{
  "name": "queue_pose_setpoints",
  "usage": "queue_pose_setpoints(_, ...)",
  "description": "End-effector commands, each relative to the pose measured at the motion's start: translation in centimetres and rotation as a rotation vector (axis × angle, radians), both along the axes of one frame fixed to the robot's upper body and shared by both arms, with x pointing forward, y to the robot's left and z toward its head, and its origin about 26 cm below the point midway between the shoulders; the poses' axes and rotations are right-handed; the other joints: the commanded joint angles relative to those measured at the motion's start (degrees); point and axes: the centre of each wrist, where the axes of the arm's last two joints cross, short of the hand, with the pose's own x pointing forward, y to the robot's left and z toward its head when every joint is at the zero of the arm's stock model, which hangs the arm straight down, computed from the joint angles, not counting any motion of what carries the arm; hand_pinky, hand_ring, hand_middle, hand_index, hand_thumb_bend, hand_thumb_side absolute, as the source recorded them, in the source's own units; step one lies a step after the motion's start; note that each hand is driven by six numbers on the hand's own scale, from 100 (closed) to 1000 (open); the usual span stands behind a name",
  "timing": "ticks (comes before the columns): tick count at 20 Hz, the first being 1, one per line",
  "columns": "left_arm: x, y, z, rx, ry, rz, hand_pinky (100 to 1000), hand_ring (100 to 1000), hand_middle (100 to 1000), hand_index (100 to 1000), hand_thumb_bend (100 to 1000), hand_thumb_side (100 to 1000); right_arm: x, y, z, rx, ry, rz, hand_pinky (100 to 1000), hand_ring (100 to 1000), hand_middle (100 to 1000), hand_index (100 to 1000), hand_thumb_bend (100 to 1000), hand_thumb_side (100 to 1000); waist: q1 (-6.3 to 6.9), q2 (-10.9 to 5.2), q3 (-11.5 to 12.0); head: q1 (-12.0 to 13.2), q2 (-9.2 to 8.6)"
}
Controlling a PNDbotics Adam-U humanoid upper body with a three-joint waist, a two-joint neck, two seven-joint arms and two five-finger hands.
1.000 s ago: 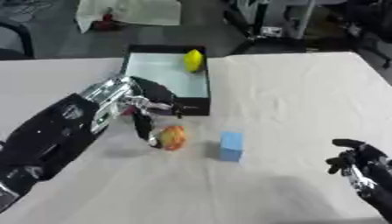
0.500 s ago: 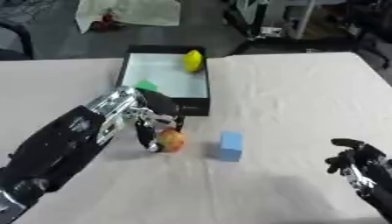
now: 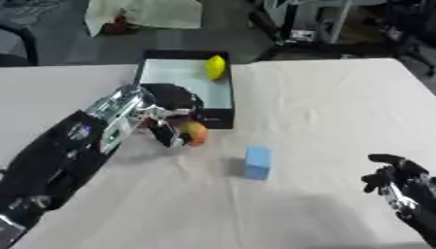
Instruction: Pick up objects on the table and place them in the box.
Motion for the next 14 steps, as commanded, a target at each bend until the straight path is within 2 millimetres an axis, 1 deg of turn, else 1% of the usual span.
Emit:
queue_pose_setpoints(1, 0.7, 1.5, 4.7, -0.061, -0.117, 0.085, 734, 713, 738, 466, 191, 159, 0.0, -0.4, 0.4, -0.009, -0.012, -0.004, 689, 471, 306, 768, 100, 476, -0.38, -1.01, 0.2, -0.2, -0.11)
queue_pose_setpoints(2, 1.1, 2.0, 5.4, -0.068, -0.134, 0.125, 732, 711, 737, 467, 192, 158, 0.0, -0.4, 0.4, -0.009, -0.010, -0.003, 689, 471, 306, 768, 100, 477, -0.38, -1.04, 0.2, -0.2, -0.11)
queue_pose_setpoints(4, 2.0, 2.4, 5.9, -0.063, -0.137, 0.202, 730, 713, 741, 478, 203, 157, 0.0, -0.3, 0.3, -0.009, -0.008, 0.000, 689, 471, 306, 768, 100, 476, -0.41, -1.08, 0.3, -0.2, -0.11)
queue_pose_setpoints(5, 2.4, 2.4, 5.8, -0.057, -0.130, 0.237, 729, 714, 741, 481, 204, 156, -0.1, -0.3, 0.3, -0.009, -0.008, 0.000, 689, 471, 306, 768, 100, 476, -0.43, -1.09, 0.3, -0.2, -0.11)
queue_pose_setpoints(8, 3.6, 2.7, 4.8, -0.057, -0.084, 0.345, 730, 718, 751, 547, 221, 171, -0.1, -0.3, 0.3, -0.007, -0.007, -0.002, 689, 471, 306, 768, 100, 477, -0.56, -1.04, 0.2, -0.1, -0.11)
queue_pose_setpoints(10, 4.2, 3.0, 3.7, -0.076, -0.067, 0.415, 731, 724, 758, 706, 259, 285, -0.1, -0.2, 0.3, -0.004, -0.007, -0.001, 689, 471, 306, 768, 100, 478, -0.70, -0.98, 0.2, 0.0, -0.11)
queue_pose_setpoints(11, 4.6, 3.3, 3.2, -0.094, -0.063, 0.455, 739, 733, 772, 793, 317, 408, -0.1, -0.2, 0.3, -0.003, -0.007, 0.000, 689, 471, 306, 768, 100, 477, -0.78, -0.96, 0.1, 0.0, -0.11)
queue_pose_setpoints(13, 5.2, 4.0, 2.4, -0.129, -0.063, 0.533, 746, 740, 789, 852, 440, 622, 0.0, -0.2, 0.3, -0.001, -0.008, 0.001, 689, 471, 306, 768, 100, 477, -0.89, -0.95, 0.0, 0.2, -0.11)
queue_pose_setpoints(14, 5.5, 4.3, 2.2, -0.141, -0.067, 0.570, 748, 744, 795, 863, 461, 669, 0.0, -0.2, 0.3, 0.000, -0.008, 0.001, 689, 471, 306, 768, 100, 477, -0.92, -0.96, -0.1, 0.3, -0.11)
